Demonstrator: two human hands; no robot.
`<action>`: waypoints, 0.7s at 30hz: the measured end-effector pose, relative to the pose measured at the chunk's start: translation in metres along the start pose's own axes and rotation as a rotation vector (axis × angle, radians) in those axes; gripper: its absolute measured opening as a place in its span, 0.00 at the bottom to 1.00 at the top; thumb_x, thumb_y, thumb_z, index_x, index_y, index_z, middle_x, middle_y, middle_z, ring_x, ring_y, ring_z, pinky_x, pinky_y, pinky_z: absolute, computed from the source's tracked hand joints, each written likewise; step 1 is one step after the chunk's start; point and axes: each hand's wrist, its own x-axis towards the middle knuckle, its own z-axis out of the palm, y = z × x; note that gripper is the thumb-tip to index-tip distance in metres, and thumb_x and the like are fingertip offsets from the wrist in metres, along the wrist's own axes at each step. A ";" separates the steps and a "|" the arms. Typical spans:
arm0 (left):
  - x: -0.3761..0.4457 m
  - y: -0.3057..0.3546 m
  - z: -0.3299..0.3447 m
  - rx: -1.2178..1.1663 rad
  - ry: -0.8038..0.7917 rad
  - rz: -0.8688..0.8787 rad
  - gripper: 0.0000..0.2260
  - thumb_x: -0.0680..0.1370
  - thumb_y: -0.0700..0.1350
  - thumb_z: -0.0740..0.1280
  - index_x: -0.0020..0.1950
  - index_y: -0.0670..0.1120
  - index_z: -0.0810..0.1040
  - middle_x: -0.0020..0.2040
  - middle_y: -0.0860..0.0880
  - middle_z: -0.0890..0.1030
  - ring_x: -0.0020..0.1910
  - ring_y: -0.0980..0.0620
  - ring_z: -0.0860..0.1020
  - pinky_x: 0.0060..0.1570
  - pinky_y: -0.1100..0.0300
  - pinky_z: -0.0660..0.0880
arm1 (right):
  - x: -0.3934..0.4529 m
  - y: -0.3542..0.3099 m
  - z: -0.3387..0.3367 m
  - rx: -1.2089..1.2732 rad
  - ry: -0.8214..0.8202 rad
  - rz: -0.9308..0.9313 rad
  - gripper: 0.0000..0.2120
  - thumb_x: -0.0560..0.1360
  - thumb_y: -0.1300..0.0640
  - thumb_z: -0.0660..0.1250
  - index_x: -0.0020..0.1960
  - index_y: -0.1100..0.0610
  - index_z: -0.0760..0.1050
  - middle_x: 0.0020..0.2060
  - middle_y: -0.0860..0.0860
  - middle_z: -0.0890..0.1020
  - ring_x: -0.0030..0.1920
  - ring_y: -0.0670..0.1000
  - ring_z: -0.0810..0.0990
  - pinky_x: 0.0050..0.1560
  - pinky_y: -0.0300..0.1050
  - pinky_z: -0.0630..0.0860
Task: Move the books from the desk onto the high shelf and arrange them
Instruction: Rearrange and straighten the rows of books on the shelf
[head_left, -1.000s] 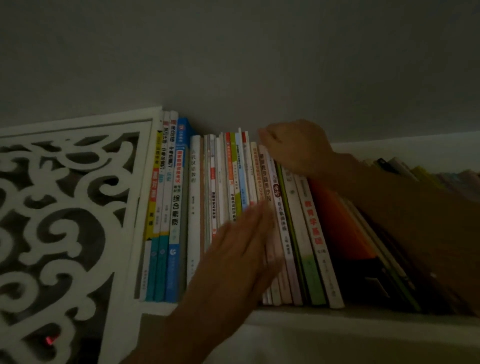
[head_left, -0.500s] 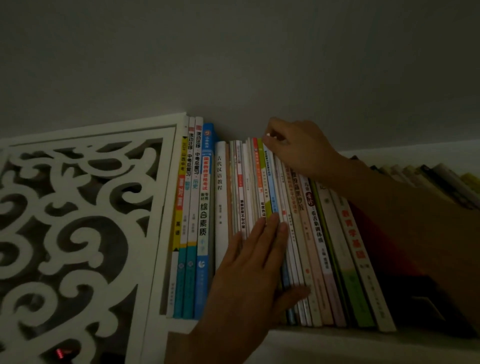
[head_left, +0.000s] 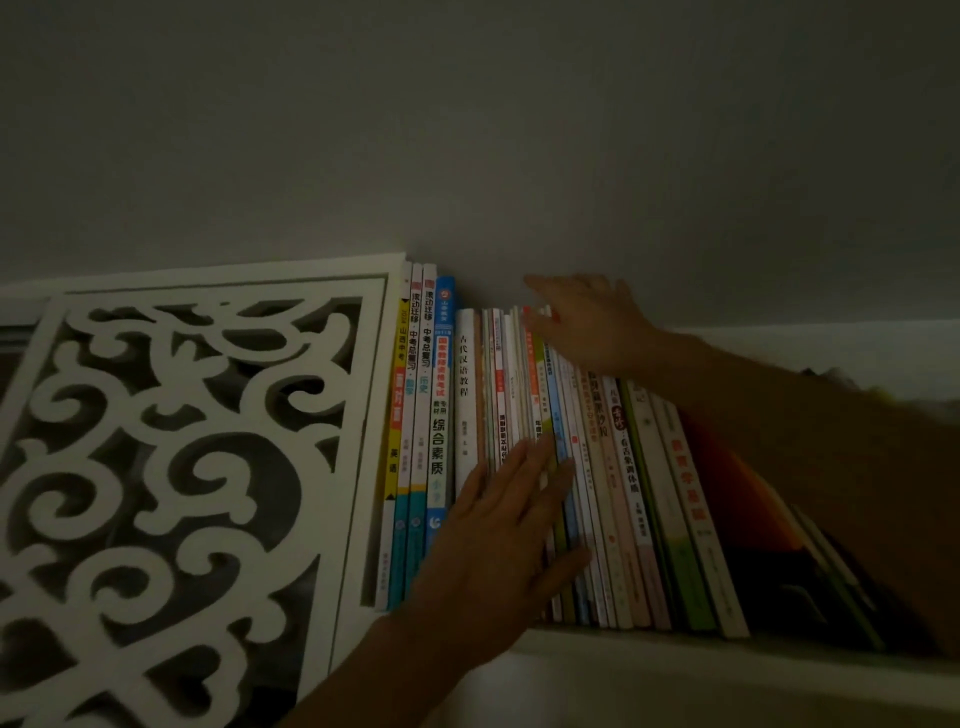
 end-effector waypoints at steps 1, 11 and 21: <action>-0.002 -0.001 -0.006 0.055 0.039 -0.029 0.29 0.79 0.62 0.46 0.76 0.53 0.40 0.76 0.53 0.38 0.75 0.53 0.39 0.67 0.52 0.32 | -0.008 -0.005 0.004 -0.008 0.034 -0.049 0.26 0.81 0.44 0.49 0.76 0.51 0.51 0.76 0.52 0.57 0.75 0.55 0.51 0.73 0.58 0.42; -0.003 -0.043 0.008 0.210 -0.042 -0.169 0.35 0.78 0.67 0.44 0.74 0.43 0.60 0.74 0.44 0.62 0.74 0.47 0.55 0.68 0.45 0.51 | -0.022 -0.001 0.037 -0.216 0.079 -0.120 0.32 0.78 0.37 0.45 0.76 0.48 0.38 0.77 0.46 0.42 0.76 0.52 0.40 0.72 0.59 0.36; 0.003 -0.034 -0.024 0.117 -0.005 -0.175 0.32 0.72 0.67 0.33 0.71 0.54 0.30 0.71 0.54 0.31 0.72 0.54 0.32 0.65 0.55 0.28 | -0.022 -0.013 0.015 -0.224 0.043 -0.073 0.30 0.81 0.45 0.50 0.77 0.54 0.42 0.77 0.49 0.44 0.76 0.54 0.40 0.72 0.58 0.36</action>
